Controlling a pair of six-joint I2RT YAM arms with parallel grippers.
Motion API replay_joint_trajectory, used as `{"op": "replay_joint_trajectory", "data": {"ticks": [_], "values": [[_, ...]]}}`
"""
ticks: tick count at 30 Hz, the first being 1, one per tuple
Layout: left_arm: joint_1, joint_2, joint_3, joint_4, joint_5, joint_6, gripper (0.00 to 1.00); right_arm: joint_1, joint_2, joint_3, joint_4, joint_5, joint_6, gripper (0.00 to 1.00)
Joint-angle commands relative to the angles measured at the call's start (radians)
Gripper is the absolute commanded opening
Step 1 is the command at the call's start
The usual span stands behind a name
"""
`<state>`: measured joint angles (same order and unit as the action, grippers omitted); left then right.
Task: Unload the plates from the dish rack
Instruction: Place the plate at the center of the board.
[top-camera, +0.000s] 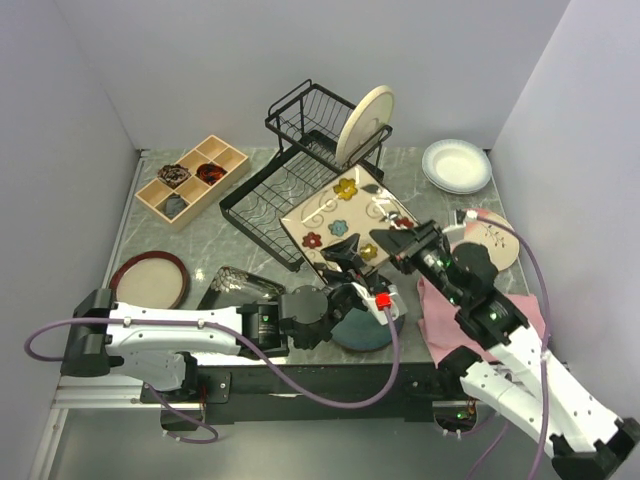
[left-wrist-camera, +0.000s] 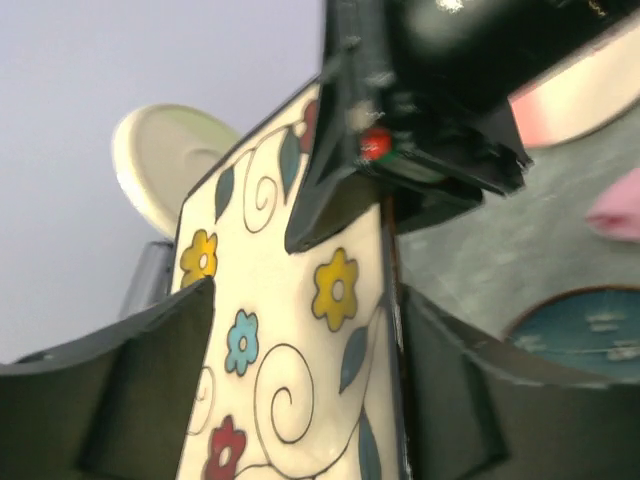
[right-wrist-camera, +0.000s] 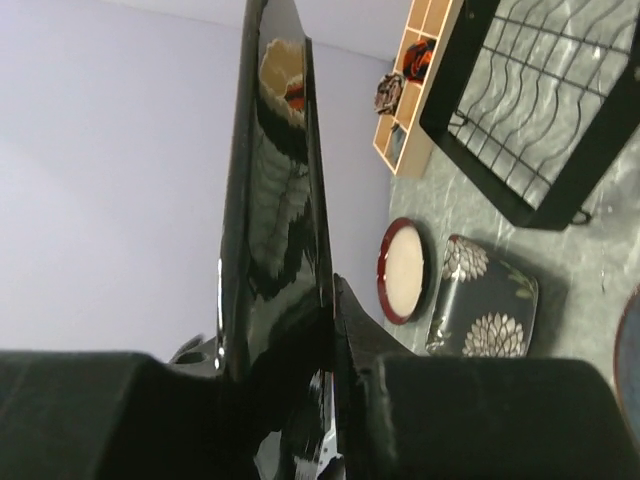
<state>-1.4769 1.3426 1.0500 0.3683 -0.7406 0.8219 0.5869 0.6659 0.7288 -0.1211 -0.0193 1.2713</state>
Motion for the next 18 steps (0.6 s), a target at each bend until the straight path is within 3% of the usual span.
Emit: {"op": "replay_joint_trajectory", "data": {"ticks": [1,4,8,18], "values": [[-0.003,-0.083,-0.005,0.035,0.043,-0.216,0.79,0.004,-0.170,-0.078,0.100,0.059,0.017,0.00],[-0.006,-0.102,-0.036,0.043,0.081,-0.277,0.84,0.004,-0.228,-0.121,0.075,0.070,0.002,0.00],[-0.006,-0.146,-0.083,0.052,0.148,-0.343,0.99,0.004,-0.287,-0.146,0.041,0.136,-0.010,0.00],[-0.006,-0.134,-0.085,0.001,0.282,-0.431,0.99,0.004,-0.296,-0.272,0.222,0.122,0.040,0.00]]}}
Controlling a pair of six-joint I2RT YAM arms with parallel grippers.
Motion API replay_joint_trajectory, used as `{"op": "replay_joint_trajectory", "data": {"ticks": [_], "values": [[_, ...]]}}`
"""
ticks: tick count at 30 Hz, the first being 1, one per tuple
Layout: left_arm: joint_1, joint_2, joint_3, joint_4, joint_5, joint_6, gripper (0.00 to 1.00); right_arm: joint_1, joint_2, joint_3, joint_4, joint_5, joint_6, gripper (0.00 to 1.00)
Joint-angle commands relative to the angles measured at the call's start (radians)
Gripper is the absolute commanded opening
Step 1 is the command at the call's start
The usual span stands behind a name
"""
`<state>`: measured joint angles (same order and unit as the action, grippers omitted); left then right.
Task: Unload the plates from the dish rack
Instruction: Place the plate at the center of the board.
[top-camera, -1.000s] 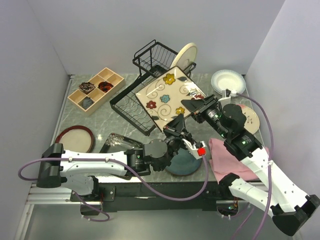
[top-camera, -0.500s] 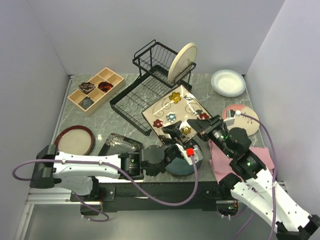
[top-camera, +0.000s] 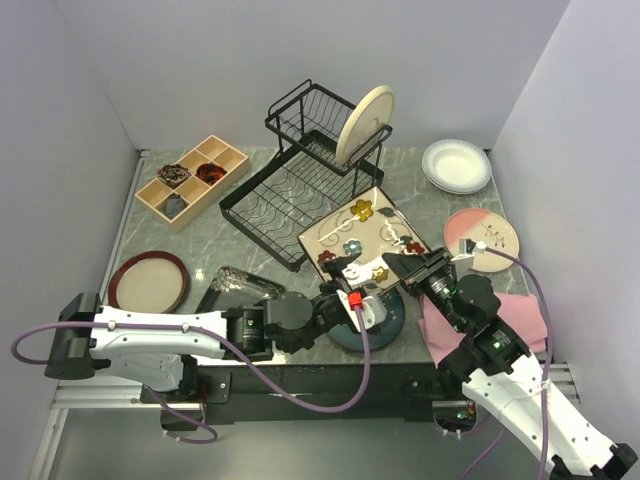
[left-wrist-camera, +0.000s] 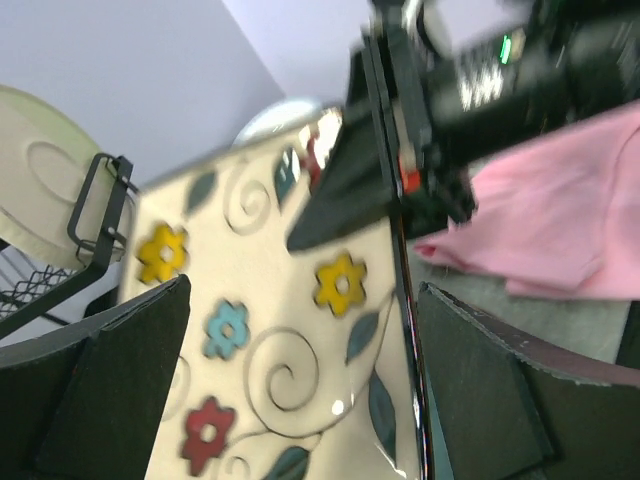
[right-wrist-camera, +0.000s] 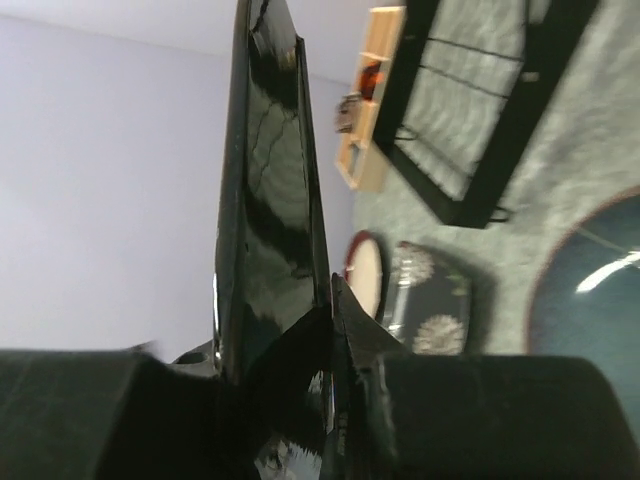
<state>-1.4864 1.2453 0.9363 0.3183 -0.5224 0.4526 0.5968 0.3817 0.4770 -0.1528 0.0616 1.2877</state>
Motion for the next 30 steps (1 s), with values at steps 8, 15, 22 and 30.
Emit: {"op": "replay_joint_trajectory", "data": {"ticks": [8,15,22,30], "values": [[0.003,-0.023,0.065,-0.031,0.139,-0.164,0.99,-0.008,-0.070,-0.028,0.171,0.173,0.016,0.00],[0.018,-0.107,0.067,-0.123,0.124,-0.317,0.99,-0.009,-0.133,0.064,-0.094,0.411,-0.105,0.00],[0.066,-0.135,0.007,-0.183,0.148,-0.528,0.99,-0.072,0.043,0.155,-0.070,0.432,-0.238,0.00],[0.132,-0.193,-0.154,-0.073,0.090,-0.572,1.00,-0.567,0.244,0.140,0.143,-0.056,-0.326,0.00]]}}
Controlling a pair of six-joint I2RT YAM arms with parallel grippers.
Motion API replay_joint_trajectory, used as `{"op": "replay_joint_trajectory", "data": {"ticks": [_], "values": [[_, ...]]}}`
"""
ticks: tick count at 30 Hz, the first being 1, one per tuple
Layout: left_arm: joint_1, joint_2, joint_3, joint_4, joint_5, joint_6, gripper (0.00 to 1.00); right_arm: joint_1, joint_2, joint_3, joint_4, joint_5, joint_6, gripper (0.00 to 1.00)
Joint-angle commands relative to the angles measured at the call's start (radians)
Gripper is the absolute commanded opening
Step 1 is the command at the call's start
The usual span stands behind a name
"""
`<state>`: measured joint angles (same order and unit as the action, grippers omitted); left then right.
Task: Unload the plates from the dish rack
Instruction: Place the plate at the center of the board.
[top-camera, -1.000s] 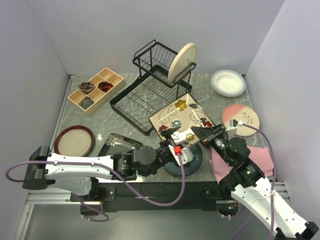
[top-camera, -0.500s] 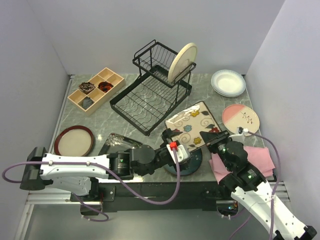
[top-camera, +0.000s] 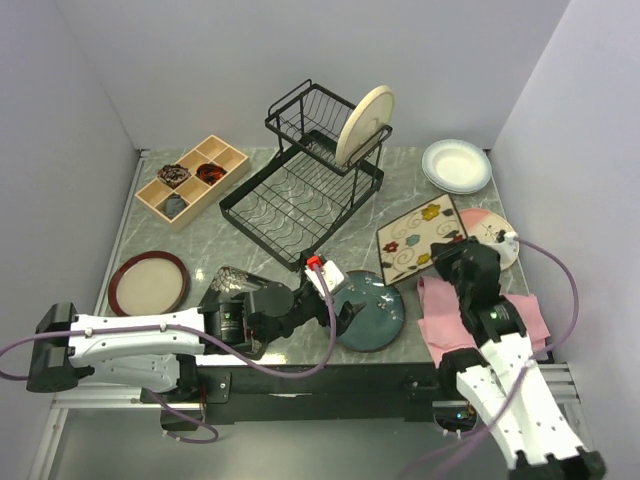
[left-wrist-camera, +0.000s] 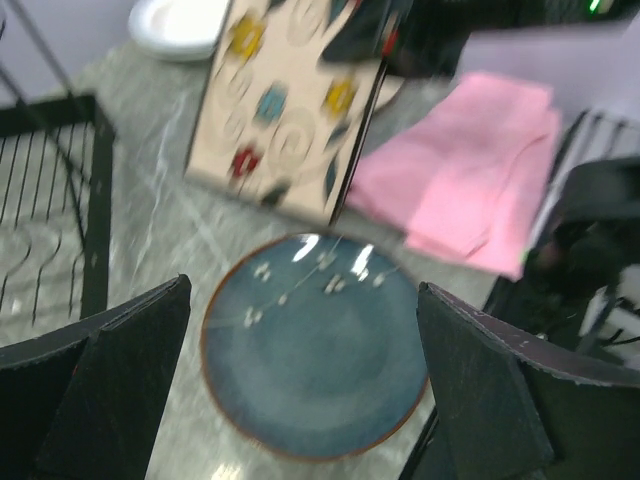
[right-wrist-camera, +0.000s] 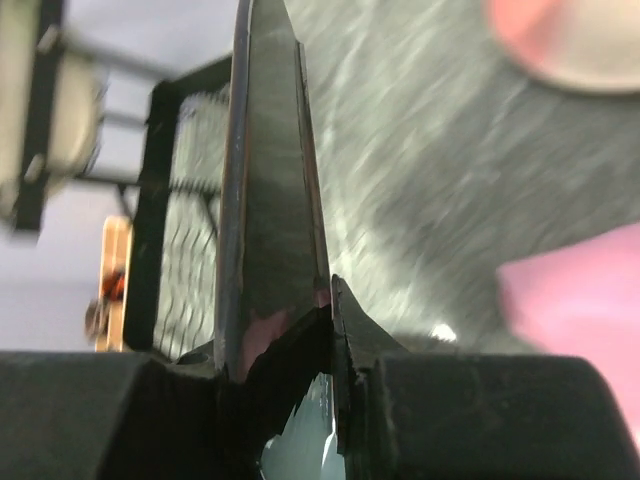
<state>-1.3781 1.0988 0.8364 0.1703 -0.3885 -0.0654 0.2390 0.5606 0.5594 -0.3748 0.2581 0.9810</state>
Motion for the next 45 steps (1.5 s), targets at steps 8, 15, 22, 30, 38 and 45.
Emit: {"op": "replay_joint_trajectory", "data": {"ticks": [8,15,22,30,38,45], "values": [[0.025,-0.120,-0.161,0.147,-0.081,-0.056,0.99,-0.403,0.392,0.115,0.577,-0.709,-0.110,0.00],[0.027,-0.151,-0.197,0.181,-0.090,-0.057,0.99,-0.466,0.649,0.164,0.769,-0.887,-0.133,0.00],[0.025,-0.143,-0.192,0.173,-0.076,-0.062,1.00,-0.510,0.906,0.273,0.827,-1.030,-0.122,0.00],[0.025,-0.177,-0.224,0.215,-0.049,-0.053,0.99,-0.533,1.075,0.281,0.855,-1.071,-0.128,0.00],[0.025,-0.160,-0.217,0.210,-0.059,-0.051,0.99,-0.538,1.196,0.318,0.737,-1.068,-0.163,0.09],[0.025,-0.152,-0.217,0.215,-0.049,-0.059,0.99,-0.546,1.214,0.339,0.568,-0.945,-0.234,0.42]]}}
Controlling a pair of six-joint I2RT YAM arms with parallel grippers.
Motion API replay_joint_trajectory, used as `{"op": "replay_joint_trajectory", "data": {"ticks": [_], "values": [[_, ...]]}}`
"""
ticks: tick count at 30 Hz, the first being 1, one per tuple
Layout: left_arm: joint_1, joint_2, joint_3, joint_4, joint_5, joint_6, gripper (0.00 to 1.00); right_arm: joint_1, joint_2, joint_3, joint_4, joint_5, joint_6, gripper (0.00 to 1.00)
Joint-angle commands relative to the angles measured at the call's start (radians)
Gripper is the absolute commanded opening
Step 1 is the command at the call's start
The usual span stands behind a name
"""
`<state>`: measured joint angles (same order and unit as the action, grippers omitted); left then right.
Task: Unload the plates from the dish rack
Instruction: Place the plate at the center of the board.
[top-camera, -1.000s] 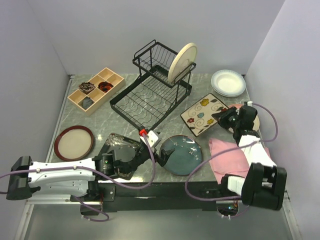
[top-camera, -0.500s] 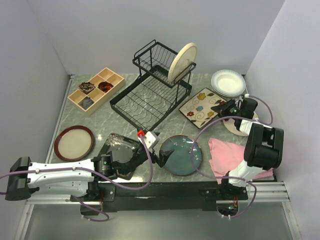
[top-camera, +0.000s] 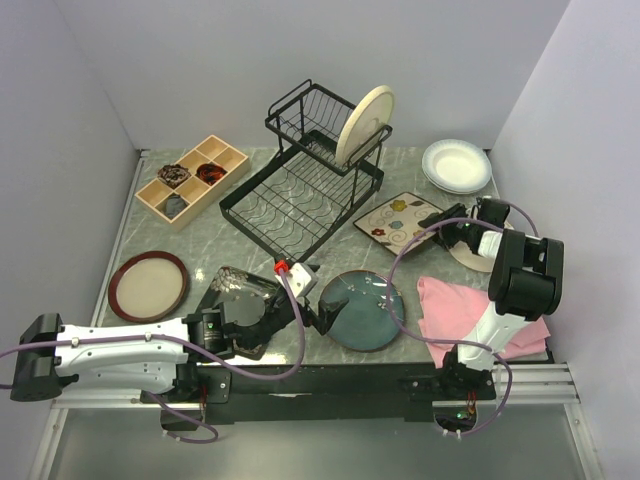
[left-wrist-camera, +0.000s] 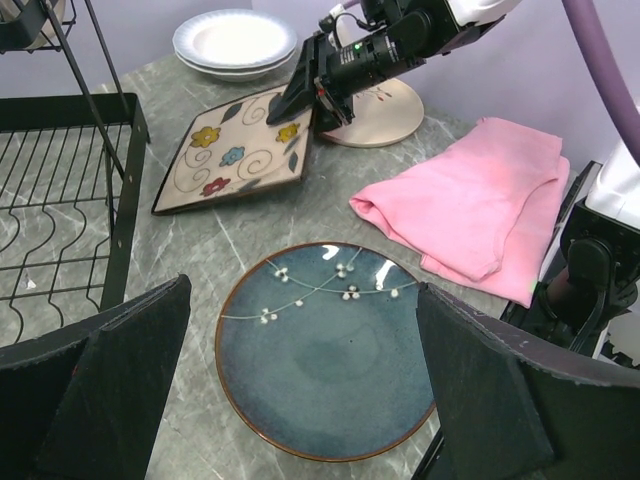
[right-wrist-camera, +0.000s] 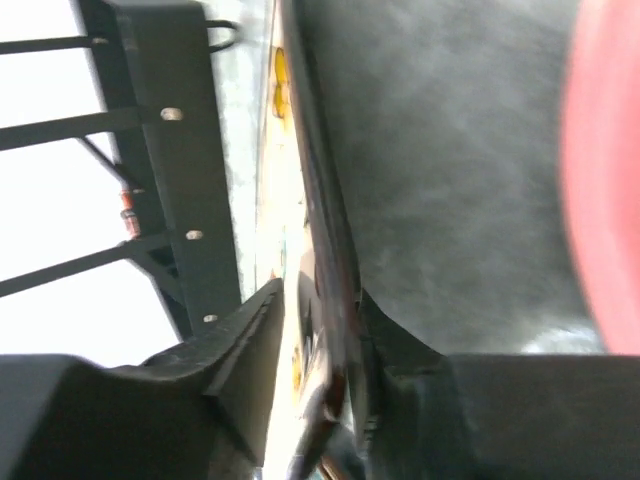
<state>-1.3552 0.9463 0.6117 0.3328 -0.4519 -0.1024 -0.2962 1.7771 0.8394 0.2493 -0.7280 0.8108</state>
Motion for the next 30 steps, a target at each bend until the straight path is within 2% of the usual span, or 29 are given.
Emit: {"op": "replay_joint_trajectory", "data": {"ticks": [1,5,16,22,30], "values": [[0.002,0.000,0.007,0.054,0.018,-0.025,0.99,-0.012,-0.004,0.061,-0.067,0.068,-0.068,0.45],[0.002,0.009,0.006,0.058,0.032,-0.029,0.99,-0.014,-0.004,0.082,-0.174,0.147,-0.101,0.53],[0.002,0.034,0.010,0.063,0.013,-0.031,0.99,-0.012,-0.071,0.121,-0.358,0.323,-0.147,0.47],[0.002,0.039,0.014,0.060,0.022,-0.033,0.99,-0.003,0.014,0.185,-0.340,0.268,-0.139,0.37],[0.002,0.045,0.019,0.052,0.013,-0.028,1.00,0.012,0.065,0.254,-0.363,0.276,-0.150,0.38]]}}
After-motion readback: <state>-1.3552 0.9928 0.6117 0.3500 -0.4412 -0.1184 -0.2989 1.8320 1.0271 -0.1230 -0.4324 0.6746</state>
